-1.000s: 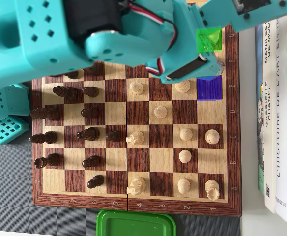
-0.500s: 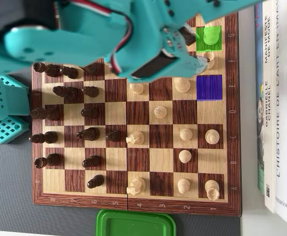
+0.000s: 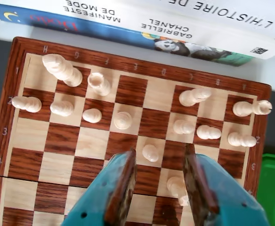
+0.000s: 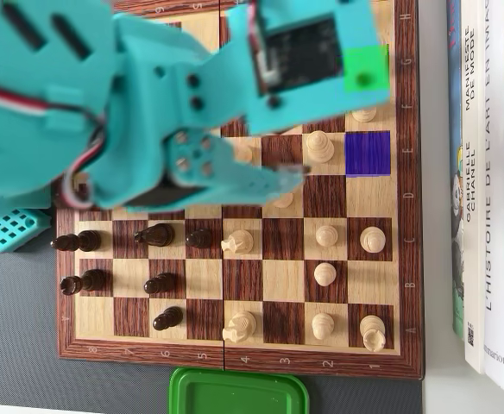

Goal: Play chess

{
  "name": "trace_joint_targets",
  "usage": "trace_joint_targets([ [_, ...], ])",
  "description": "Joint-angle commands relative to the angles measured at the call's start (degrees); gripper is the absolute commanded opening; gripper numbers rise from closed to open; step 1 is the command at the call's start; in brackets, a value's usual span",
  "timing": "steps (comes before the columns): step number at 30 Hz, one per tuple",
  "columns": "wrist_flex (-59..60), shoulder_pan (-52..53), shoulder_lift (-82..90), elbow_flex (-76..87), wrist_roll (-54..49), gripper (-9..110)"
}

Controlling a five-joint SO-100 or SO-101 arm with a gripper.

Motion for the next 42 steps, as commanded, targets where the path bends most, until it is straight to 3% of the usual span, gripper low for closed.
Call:
trace_joint_targets([
  [1, -0.8, 1.9, 6.2, 1.3, 0.4, 15],
  [42, -78.7, 1.4, 62.5, 62.3, 0.4, 16],
])
